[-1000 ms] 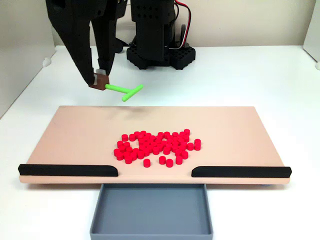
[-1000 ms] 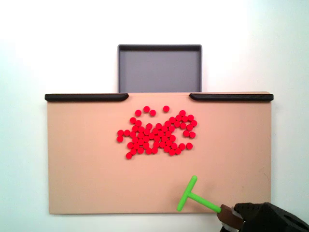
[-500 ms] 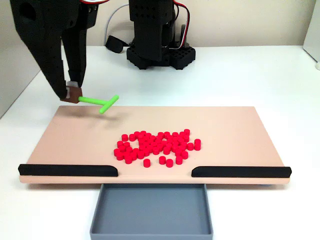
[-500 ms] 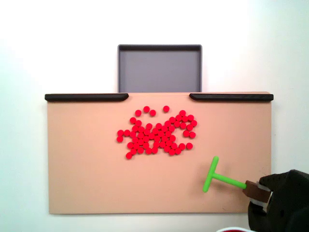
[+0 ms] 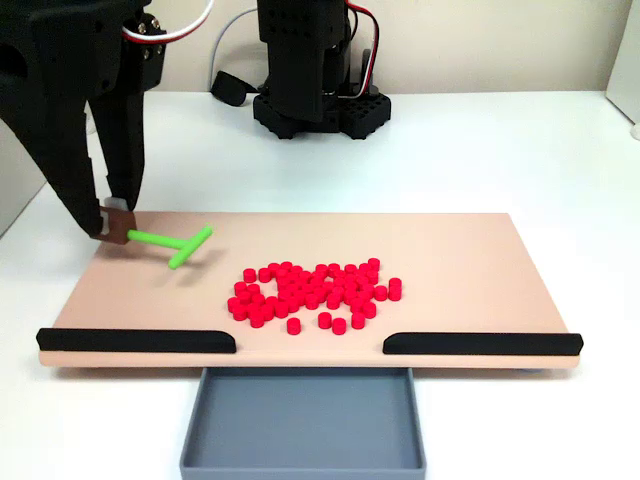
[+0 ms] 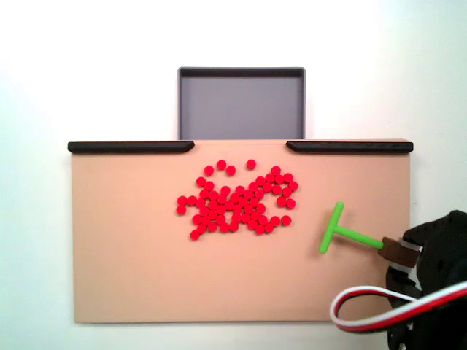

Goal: Push granules from right to the grey container

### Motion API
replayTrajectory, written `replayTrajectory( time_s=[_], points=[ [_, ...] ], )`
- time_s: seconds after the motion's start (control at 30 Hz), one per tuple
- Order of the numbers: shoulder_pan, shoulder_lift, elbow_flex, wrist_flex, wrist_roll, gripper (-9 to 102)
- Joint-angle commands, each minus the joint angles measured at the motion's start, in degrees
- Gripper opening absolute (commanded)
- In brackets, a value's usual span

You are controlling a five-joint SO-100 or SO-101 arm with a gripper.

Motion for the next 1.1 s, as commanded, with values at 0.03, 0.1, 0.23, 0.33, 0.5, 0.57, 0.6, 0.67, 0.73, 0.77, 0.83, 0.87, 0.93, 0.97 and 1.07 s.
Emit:
replayTrajectory(
  time_s=[0.03,0.1,0.23,0.33,0.5,0.57,0.6,0.67,0.73,0.77,0.83,0.87,0.93,0.97,1.07],
  points=[
    [-0.79,-1.05,-4.39,-0.26,-29.88,0],
    [-1.14,-2.37,-5.54,-0.26,-30.50,0],
    [-1.76,-4.31,-7.38,-0.26,-31.64,0],
    [-2.11,-5.54,-8.61,-0.26,-32.52,0],
    [-2.46,-6.33,-9.14,-0.26,-33.49,0],
    [-2.64,-6.59,-9.14,-0.26,-33.49,0],
    [-2.72,-6.68,-9.14,-0.26,-33.57,0],
    [-2.90,-7.03,-9.23,-0.26,-33.75,0],
    [-2.90,-7.21,-9.23,-0.26,-34.10,0],
    [-2.90,-7.29,-9.23,-0.26,-34.37,0],
    [-2.90,-7.47,-9.23,-0.26,-34.63,0],
    [-2.90,-7.56,-9.23,-0.26,-34.72,0],
    [-2.99,-7.65,-9.23,-0.26,-34.72,0],
    [-2.99,-7.73,-9.23,-0.26,-34.72,0],
    [-3.16,-8.09,-9.58,-0.26,-34.72,0]
  ],
)
